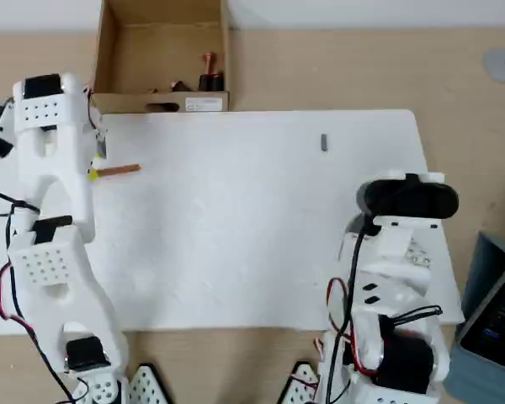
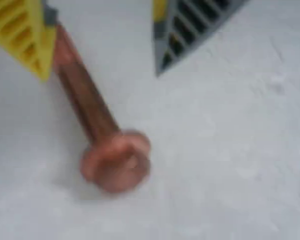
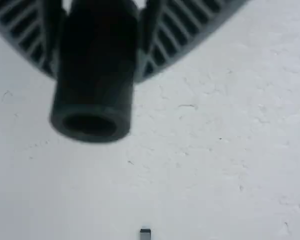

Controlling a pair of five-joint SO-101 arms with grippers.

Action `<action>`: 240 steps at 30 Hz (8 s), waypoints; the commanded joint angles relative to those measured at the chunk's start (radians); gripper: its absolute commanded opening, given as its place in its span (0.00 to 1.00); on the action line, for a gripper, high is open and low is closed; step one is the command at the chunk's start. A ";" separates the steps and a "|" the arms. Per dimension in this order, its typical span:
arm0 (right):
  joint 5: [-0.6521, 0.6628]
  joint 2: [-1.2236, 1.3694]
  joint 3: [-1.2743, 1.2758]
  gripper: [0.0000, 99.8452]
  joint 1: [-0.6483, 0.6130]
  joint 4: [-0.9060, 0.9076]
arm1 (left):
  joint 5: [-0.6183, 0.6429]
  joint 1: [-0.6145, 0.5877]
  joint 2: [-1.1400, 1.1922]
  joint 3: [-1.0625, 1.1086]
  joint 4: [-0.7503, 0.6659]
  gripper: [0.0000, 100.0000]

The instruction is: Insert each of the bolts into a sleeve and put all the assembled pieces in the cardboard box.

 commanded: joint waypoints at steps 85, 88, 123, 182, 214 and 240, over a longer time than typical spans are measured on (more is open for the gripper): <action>-0.002 -0.016 0.022 0.01 -0.042 0.005 | -0.661 0.288 -1.078 0.542 0.058 0.00; -0.006 -0.016 -0.001 0.01 -0.134 0.032 | -0.707 0.307 -1.191 0.694 -0.023 0.00; 0.069 -0.318 0.122 0.01 -0.343 0.008 | -0.787 0.516 -2.451 1.979 -0.758 0.00; 0.402 -0.326 0.410 0.01 -0.743 -0.574 | -0.592 0.749 -2.440 2.055 -1.300 0.00; 0.402 -0.326 0.374 0.01 -0.765 -0.574 | -0.592 0.848 -2.440 2.122 -1.105 0.18; 0.354 -0.318 0.390 0.01 -0.699 -0.565 | -0.821 0.405 -2.439 1.795 -0.910 0.00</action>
